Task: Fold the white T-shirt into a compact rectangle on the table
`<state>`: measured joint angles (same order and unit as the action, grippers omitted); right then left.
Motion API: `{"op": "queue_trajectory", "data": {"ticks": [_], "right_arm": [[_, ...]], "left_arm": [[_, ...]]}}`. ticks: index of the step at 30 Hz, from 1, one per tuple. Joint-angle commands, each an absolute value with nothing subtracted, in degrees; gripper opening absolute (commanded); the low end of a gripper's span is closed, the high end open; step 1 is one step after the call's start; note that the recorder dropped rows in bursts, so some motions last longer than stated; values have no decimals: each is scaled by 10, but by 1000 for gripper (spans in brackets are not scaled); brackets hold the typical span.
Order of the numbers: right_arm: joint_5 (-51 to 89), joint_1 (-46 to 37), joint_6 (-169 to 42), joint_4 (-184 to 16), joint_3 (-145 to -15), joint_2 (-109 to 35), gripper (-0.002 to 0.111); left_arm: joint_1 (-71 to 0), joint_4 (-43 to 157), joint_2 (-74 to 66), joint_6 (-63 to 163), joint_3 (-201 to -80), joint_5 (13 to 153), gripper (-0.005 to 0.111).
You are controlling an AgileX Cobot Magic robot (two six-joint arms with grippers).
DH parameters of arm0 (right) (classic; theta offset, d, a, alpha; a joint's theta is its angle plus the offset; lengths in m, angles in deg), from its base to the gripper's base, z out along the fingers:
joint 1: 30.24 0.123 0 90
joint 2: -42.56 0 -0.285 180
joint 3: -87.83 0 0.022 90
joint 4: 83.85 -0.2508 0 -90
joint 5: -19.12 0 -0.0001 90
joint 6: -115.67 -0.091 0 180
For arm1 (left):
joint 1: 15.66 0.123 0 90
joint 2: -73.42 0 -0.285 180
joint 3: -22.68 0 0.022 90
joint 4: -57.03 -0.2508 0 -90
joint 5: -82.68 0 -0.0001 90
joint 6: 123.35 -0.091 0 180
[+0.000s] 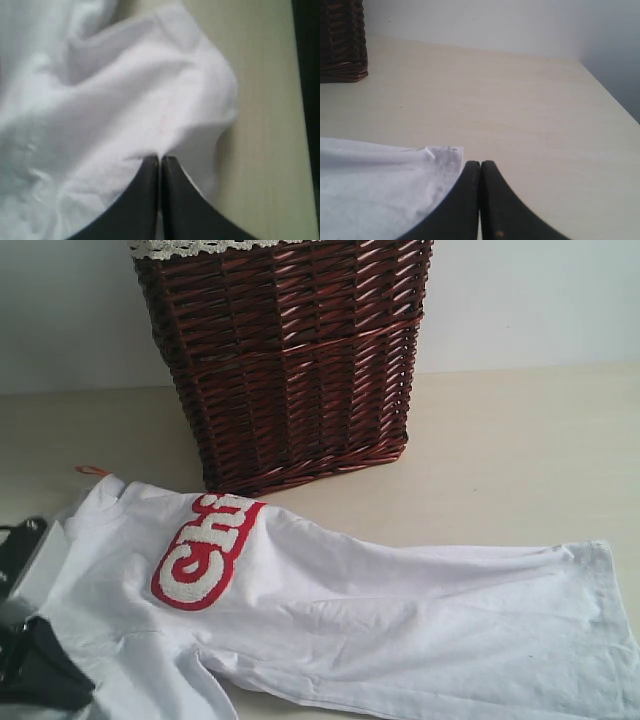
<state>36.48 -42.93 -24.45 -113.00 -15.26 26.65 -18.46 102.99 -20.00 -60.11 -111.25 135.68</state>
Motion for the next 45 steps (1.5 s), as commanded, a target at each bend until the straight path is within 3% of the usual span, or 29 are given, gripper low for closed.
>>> {"op": "queue_trajectory", "data": {"ticks": [1, 19, 28, 31, 36, 38, 45], "right_arm": [[365, -429, -240, -1135, -150, 266, 0], [365, -429, -240, -1135, -150, 266, 0], [365, -429, -240, -1135, -150, 266, 0], [365, -429, -240, -1135, -150, 266, 0], [365, -429, -240, -1135, -150, 266, 0], [365, -429, -240, -1135, -150, 266, 0], [365, -429, -240, -1135, -150, 266, 0]], "left_arm": [[-180, 1082, -211, -560, -1191, 1418, 0], [-178, 1136, -546, -284, -1485, 1526, 0], [-162, 1126, -563, -208, -1502, 1407, 1], [-162, 1133, -563, -206, -1502, 1388, 12], [-162, 1180, -560, -206, -1502, 1388, 44], [-162, 1195, -551, -206, -1502, 1405, 51], [-191, 1001, -488, -267, -1494, 1526, 51]]}}
